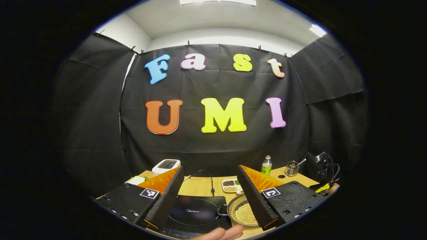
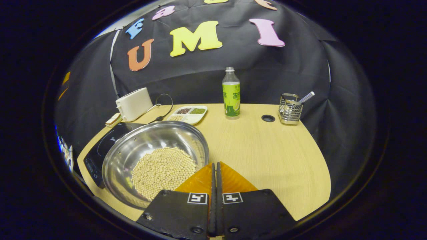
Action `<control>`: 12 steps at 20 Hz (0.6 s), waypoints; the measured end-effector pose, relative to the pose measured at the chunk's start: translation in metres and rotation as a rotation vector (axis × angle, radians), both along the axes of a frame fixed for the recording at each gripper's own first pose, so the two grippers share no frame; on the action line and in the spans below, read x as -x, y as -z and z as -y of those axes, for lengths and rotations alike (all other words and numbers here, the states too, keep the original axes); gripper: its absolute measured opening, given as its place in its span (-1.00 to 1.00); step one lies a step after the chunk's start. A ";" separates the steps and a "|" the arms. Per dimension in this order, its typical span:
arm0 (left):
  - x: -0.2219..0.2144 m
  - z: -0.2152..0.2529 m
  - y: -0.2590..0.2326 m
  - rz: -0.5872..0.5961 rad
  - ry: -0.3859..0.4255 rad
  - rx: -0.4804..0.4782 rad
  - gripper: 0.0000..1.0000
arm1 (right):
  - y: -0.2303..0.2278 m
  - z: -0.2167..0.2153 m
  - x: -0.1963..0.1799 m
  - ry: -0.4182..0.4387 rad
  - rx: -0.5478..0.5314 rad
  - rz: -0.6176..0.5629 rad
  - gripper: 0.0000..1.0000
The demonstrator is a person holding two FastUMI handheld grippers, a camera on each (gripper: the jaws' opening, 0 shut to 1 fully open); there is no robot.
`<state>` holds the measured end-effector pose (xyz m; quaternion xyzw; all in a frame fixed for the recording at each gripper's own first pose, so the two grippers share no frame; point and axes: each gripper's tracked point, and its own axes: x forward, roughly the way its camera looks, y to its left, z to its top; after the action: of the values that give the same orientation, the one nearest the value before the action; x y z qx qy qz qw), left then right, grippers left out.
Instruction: First push the handle of the pot to place it horizontally, then grasp the pot with both hands and set it on the induction cooktop.
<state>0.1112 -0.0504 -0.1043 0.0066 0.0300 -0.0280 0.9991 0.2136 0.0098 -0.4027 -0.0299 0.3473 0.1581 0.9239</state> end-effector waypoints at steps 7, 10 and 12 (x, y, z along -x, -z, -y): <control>-0.007 -0.010 0.031 -0.060 0.009 0.015 0.92 | 0.002 0.000 -0.028 0.049 0.077 0.059 -0.96; -0.011 -0.008 0.053 -0.121 0.022 0.044 0.92 | 0.000 -0.002 -0.029 0.065 0.060 0.063 -0.92; -0.015 -0.005 0.071 -0.174 0.031 0.047 0.93 | -0.003 -0.005 -0.026 0.071 0.038 0.060 -0.92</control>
<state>0.1261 -0.0450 -0.1753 -0.0191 0.1159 -0.0446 0.9921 0.2396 0.0143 -0.4001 -0.0397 0.3229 0.1177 0.9382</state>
